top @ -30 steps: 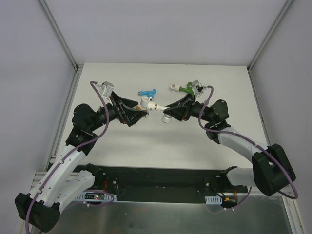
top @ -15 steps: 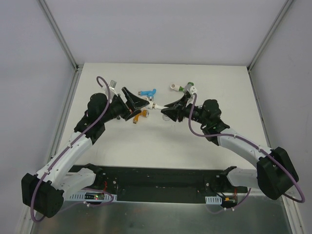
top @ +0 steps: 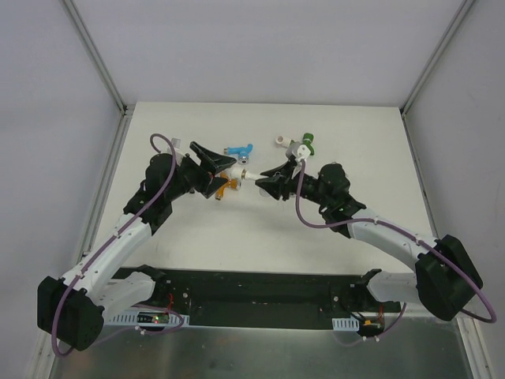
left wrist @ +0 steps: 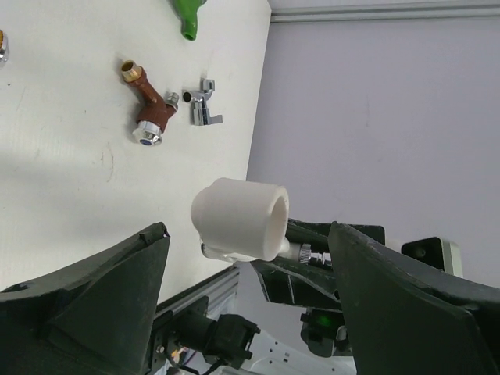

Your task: Install the water faucets

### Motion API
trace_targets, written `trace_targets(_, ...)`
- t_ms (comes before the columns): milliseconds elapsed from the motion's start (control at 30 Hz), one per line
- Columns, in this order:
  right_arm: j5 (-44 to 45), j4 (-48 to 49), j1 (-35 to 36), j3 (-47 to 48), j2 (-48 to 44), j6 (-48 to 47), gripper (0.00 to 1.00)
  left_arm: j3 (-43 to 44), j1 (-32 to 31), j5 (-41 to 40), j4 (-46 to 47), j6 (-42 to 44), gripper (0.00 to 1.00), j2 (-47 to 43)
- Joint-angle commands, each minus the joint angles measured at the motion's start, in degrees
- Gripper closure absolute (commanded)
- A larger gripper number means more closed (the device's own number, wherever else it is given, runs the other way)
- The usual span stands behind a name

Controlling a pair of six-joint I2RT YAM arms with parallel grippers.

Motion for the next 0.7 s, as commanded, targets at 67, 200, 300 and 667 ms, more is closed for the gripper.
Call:
trace_targets(67,2.33,6.33,1.14,2.57,-0.18,-2.98,1.0,-1.19,-0.29,-1.17,3.22,-4.32,0.18,0.53)
trace_targets(200,2.77,6.33,2.02,2.39,0.17,-5.17,1.0,-1.28,-0.29,-1.35,3.31,-4.23,0.2,1.58)
trace_targets(300,3.56,6.33,2.72,2.13,0.17,-6.14,1.0,-1.37,-0.29,-1.35,4.01,-4.49,0.2,2.72)
trace_targets(667,6.81,13.17,2.81,1.08,0.96,6.23,1.0,-6.11,-1.17,-1.35,17.97,-7.92,0.81,2.9)
